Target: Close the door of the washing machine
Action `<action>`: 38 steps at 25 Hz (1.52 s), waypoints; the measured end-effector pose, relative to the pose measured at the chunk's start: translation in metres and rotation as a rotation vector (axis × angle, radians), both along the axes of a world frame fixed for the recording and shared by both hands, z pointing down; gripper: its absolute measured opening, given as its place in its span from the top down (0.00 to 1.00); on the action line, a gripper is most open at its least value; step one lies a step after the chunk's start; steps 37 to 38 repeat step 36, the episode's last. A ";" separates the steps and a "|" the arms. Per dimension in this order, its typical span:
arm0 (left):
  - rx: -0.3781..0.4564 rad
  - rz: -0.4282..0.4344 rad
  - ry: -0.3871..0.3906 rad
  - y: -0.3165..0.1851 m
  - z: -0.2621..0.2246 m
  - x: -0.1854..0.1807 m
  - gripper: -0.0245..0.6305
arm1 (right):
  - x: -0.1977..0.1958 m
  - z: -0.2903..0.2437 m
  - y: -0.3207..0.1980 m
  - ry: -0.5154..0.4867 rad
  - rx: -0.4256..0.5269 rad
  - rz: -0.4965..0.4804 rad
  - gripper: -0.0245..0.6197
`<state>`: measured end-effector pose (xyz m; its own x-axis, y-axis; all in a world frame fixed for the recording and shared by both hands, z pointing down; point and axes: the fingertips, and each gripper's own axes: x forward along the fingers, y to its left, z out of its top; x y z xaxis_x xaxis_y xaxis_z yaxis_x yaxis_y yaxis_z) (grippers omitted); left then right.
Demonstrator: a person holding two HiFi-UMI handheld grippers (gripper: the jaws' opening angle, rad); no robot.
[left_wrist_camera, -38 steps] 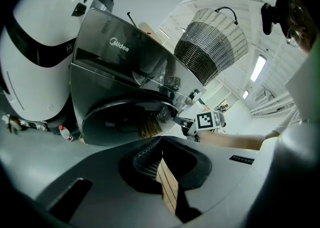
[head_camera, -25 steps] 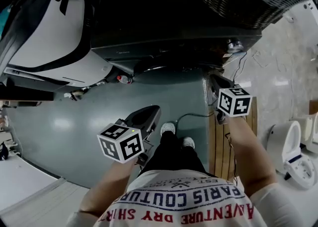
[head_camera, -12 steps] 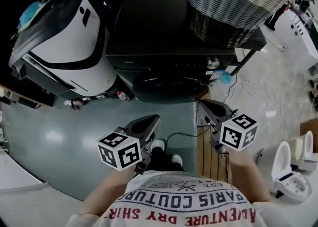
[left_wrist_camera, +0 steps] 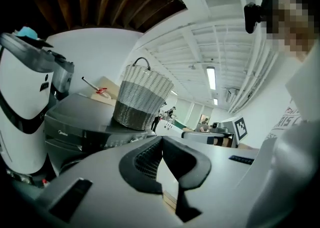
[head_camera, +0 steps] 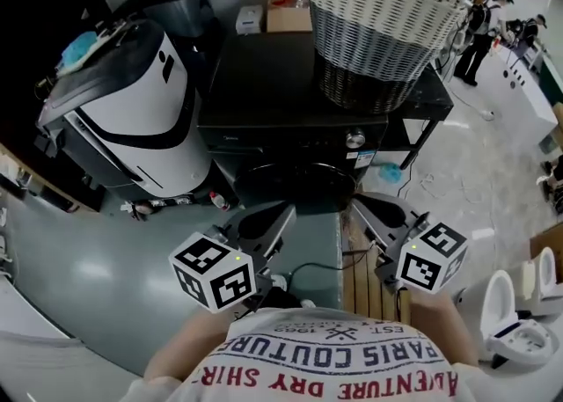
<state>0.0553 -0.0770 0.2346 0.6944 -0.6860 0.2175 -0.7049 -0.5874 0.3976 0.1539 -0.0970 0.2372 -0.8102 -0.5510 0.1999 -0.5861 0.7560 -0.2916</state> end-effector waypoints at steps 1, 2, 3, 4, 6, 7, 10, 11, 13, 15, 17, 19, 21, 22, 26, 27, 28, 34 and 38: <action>0.018 0.004 -0.001 0.002 -0.007 0.003 0.93 | 0.003 -0.009 0.002 -0.012 0.015 -0.001 0.93; 0.033 0.006 -0.001 0.004 -0.014 0.005 0.93 | 0.005 -0.016 0.003 -0.023 0.029 -0.002 0.93; 0.047 0.006 -0.001 0.005 -0.020 0.006 0.93 | 0.007 -0.022 0.004 -0.030 0.043 -0.004 0.93; 0.060 0.004 -0.003 0.006 -0.024 0.007 0.93 | 0.009 -0.026 0.006 -0.033 0.054 -0.006 0.93; 0.083 0.002 -0.008 0.006 -0.031 0.009 0.93 | 0.011 -0.031 0.008 -0.037 0.070 -0.007 0.93; 0.093 0.000 -0.010 0.006 -0.034 0.009 0.93 | 0.012 -0.032 0.008 -0.040 0.072 -0.007 0.93; 0.105 -0.005 -0.012 0.004 -0.038 0.009 0.93 | 0.012 -0.036 0.009 -0.056 0.072 -0.017 0.93; 0.105 -0.004 -0.013 0.004 -0.038 0.010 0.93 | 0.012 -0.037 0.010 -0.060 0.073 -0.023 0.93; 0.105 0.000 -0.017 0.004 -0.038 0.012 0.93 | 0.012 -0.038 0.010 -0.066 0.072 -0.030 0.93; 0.105 0.003 -0.020 0.003 -0.039 0.014 0.93 | 0.013 -0.039 0.010 -0.074 0.068 -0.033 0.93; 0.105 0.005 -0.021 0.002 -0.038 0.016 0.93 | 0.014 -0.039 0.010 -0.076 0.070 -0.036 0.93; 0.107 0.007 -0.025 0.002 -0.038 0.018 0.93 | 0.016 -0.038 0.010 -0.074 0.074 -0.036 0.93; 0.109 0.010 -0.031 0.001 -0.038 0.019 0.93 | 0.018 -0.038 0.010 -0.075 0.076 -0.032 0.93; 0.109 0.013 -0.033 0.000 -0.039 0.019 0.93 | 0.019 -0.038 0.010 -0.075 0.078 -0.030 0.93; 0.108 0.021 -0.037 0.000 -0.040 0.024 0.93 | 0.024 -0.040 0.011 -0.071 0.087 -0.028 0.93; 0.108 0.024 -0.038 0.000 -0.039 0.025 0.93 | 0.025 -0.040 0.011 -0.070 0.089 -0.027 0.93; 0.107 0.027 -0.039 0.000 -0.039 0.026 0.93 | 0.025 -0.040 0.011 -0.069 0.090 -0.025 0.93; 0.093 0.038 -0.040 -0.002 -0.032 0.030 0.93 | 0.031 -0.034 0.009 -0.072 0.077 -0.010 0.93; 0.088 0.040 -0.040 -0.003 -0.029 0.031 0.93 | 0.033 -0.031 0.008 -0.076 0.069 -0.005 0.93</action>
